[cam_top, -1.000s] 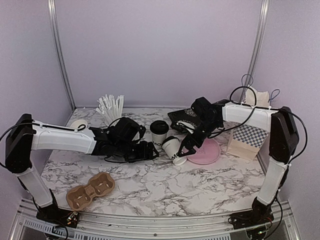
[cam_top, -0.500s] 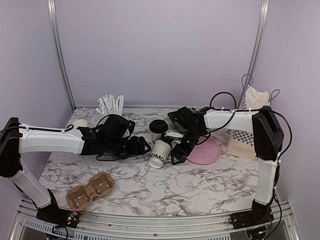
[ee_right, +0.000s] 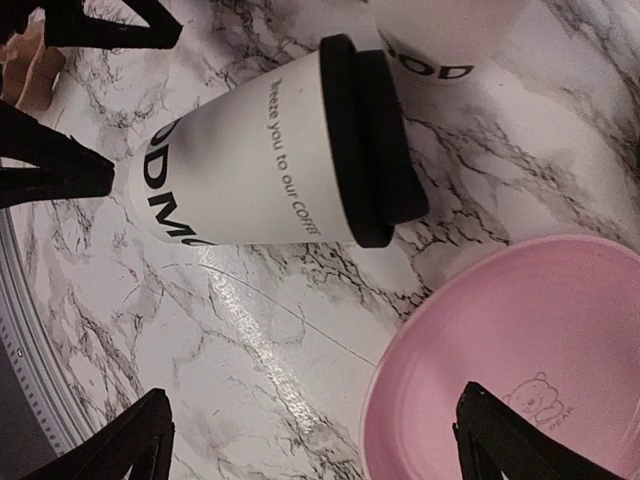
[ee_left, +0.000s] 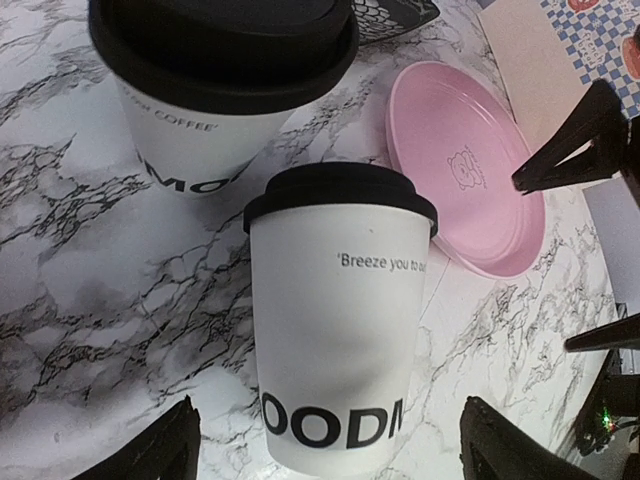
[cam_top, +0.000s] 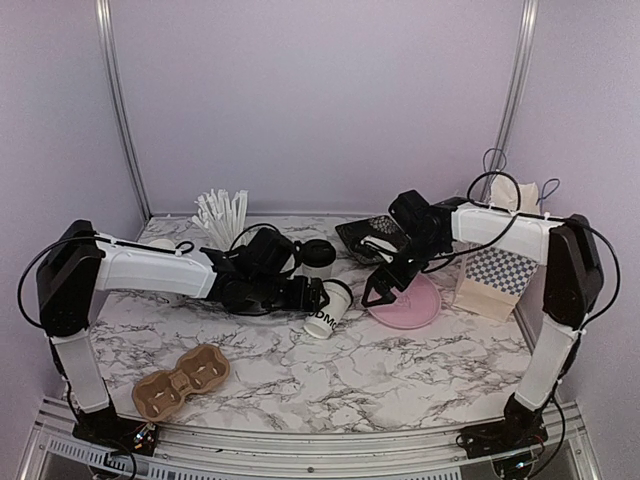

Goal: Pack the takeout coffee

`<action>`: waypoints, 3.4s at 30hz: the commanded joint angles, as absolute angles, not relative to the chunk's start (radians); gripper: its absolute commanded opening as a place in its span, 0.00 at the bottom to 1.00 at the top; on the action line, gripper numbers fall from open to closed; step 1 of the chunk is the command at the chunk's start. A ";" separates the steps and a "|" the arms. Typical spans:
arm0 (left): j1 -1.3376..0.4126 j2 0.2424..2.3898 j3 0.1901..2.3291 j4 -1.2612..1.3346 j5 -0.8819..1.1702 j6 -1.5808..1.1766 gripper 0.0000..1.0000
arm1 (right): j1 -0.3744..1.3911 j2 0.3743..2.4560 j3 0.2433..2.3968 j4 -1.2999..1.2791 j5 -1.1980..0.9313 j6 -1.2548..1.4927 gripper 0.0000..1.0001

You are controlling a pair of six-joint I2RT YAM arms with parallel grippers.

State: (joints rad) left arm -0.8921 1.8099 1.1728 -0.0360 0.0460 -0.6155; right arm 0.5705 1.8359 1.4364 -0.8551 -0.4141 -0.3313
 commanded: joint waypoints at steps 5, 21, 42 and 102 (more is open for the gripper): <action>-0.927 1.995 1.334 -0.147 0.088 -0.513 0.91 | 0.461 1.711 1.400 -0.854 -0.481 -0.365 0.96; -0.953 2.058 1.358 -0.209 0.108 -0.400 0.71 | 0.448 1.729 1.391 -0.844 -0.551 -0.386 0.92; -0.956 1.822 0.970 0.415 0.318 -0.326 0.66 | 0.439 1.771 1.424 -0.916 -0.841 -0.419 0.98; -0.925 1.476 0.834 0.290 0.080 -0.425 0.97 | 0.742 1.672 1.339 -0.836 -0.280 -0.515 0.82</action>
